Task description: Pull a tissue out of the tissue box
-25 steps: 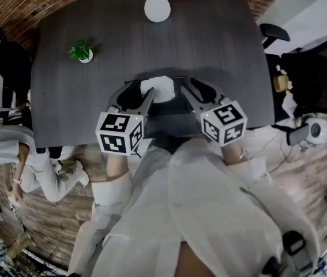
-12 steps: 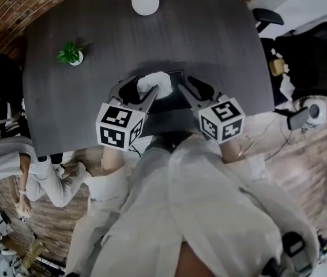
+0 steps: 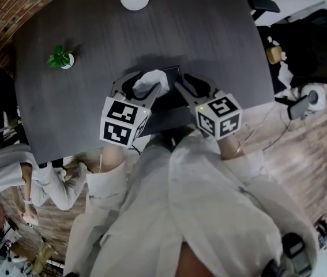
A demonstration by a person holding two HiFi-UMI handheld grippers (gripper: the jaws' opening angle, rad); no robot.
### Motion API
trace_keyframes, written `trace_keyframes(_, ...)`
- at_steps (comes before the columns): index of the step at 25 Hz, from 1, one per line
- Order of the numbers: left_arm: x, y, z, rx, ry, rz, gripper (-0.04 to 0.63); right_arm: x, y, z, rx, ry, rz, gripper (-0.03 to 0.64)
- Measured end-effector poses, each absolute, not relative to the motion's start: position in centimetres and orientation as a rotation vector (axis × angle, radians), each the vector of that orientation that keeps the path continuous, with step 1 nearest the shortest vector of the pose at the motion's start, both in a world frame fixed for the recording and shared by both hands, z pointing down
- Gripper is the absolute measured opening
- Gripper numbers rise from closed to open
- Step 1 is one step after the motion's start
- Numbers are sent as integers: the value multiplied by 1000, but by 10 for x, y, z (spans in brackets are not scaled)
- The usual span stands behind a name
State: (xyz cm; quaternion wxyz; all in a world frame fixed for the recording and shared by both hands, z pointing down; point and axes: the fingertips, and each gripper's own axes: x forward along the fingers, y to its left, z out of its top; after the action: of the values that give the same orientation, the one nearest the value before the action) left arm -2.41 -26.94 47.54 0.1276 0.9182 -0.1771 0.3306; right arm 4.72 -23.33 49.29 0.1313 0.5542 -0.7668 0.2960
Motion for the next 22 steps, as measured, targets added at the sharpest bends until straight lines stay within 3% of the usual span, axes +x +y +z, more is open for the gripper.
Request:
trace_keyframes(10,-17,-271,480,2710,-436,1008,200,42,-237,501,1588,-2213,893,106)
trace_keyframes(11,-18,-272,480,2711,-445,1013,181,42,-237,501,1588,-2212,887,106)
trace_keyframes(13,-18,-274,480,2713,-473,1014,65,42,-237,501,1585,-2214,871,107)
trace_keyframes(22,-19,-276,481,2710,-510,1022,12,42,-236,502,1580,-2198,847,106)
